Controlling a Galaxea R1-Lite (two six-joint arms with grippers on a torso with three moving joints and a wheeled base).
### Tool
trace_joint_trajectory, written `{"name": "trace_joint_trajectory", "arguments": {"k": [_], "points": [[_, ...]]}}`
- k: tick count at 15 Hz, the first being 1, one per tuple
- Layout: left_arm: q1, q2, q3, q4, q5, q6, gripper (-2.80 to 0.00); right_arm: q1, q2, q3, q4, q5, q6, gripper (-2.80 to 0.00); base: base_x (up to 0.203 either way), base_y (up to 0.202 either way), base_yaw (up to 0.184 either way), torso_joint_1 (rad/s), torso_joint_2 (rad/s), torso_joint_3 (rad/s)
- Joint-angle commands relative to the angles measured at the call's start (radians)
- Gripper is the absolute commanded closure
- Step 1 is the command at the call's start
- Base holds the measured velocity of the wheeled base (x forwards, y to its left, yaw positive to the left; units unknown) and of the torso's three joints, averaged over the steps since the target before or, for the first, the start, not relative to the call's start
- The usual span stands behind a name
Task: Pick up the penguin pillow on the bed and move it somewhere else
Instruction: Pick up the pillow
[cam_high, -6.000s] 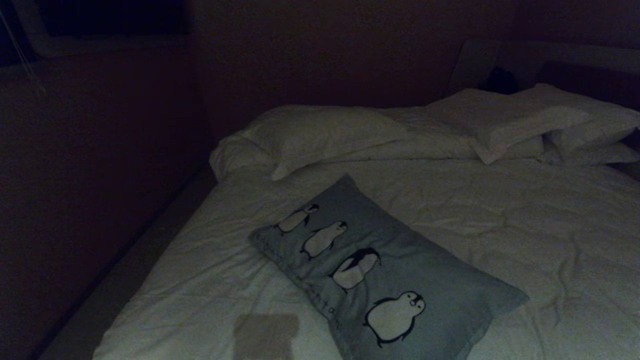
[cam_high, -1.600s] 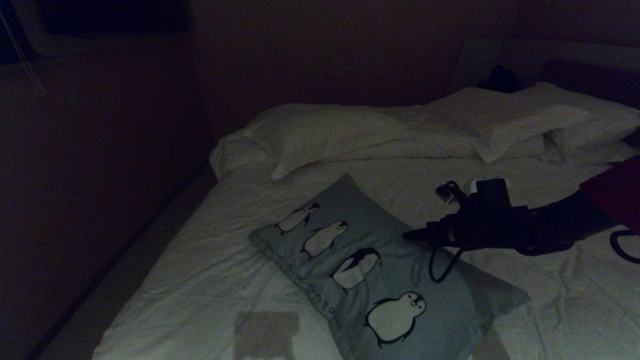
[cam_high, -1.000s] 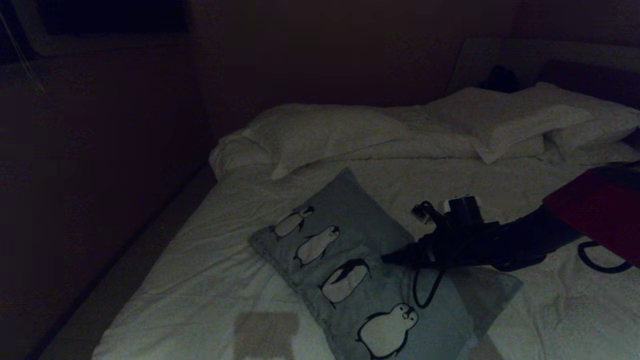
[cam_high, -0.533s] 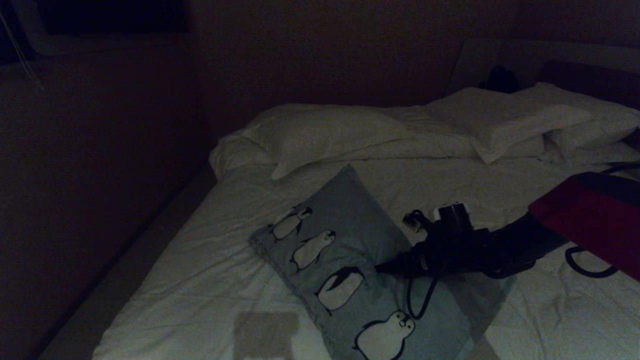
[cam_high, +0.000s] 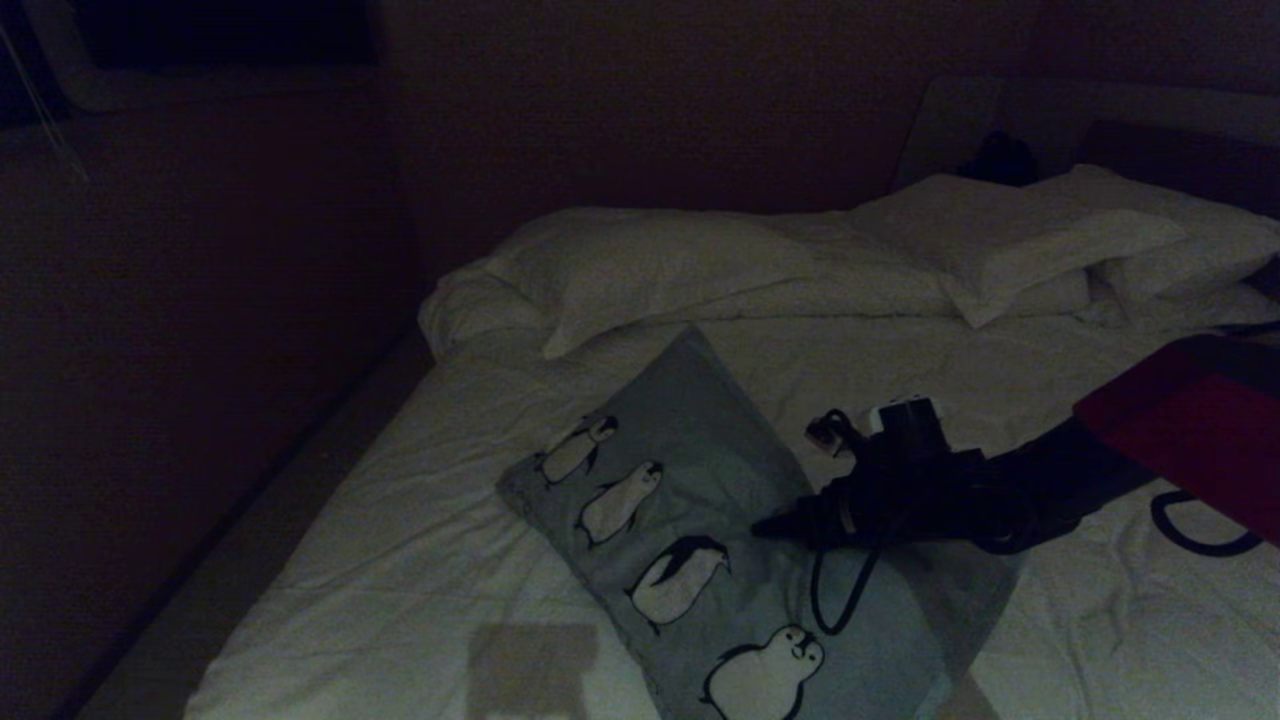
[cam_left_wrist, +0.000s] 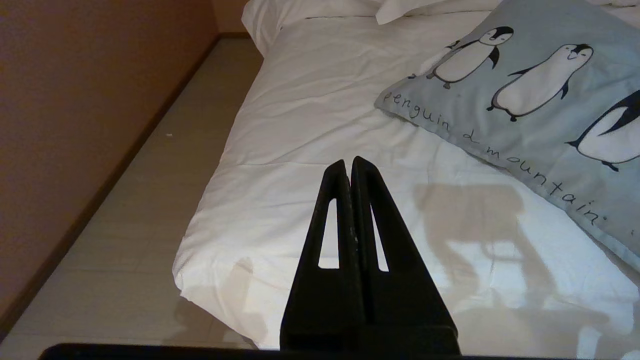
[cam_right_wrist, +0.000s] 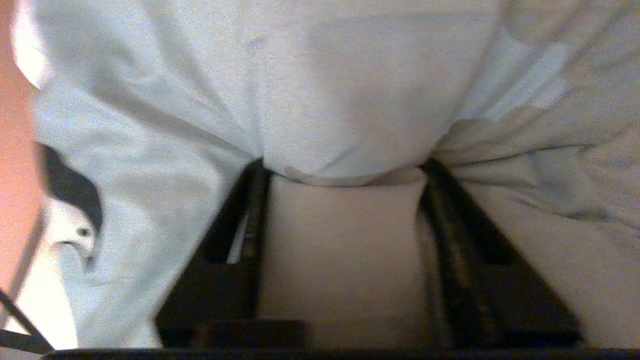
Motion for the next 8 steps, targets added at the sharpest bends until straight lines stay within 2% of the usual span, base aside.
{"name": "trace_joint_trajectory", "arguments": {"k": [1,8], "points": [[0.0,0.0,0.0,-0.001,0.0,-0.001,0.0,0.001,-0.044,-0.001,-0.007,0.012,0.039,0.0,0.0,0.0,0.0,0.0,0.0,0.0],[0.0,0.0,0.0,0.0,0.0,-0.001,0.0,-0.019,-0.182,-0.001,-0.004,0.181,0.174,0.0,0.0,0.0,0.0,0.0,0.0,0.0]]}}
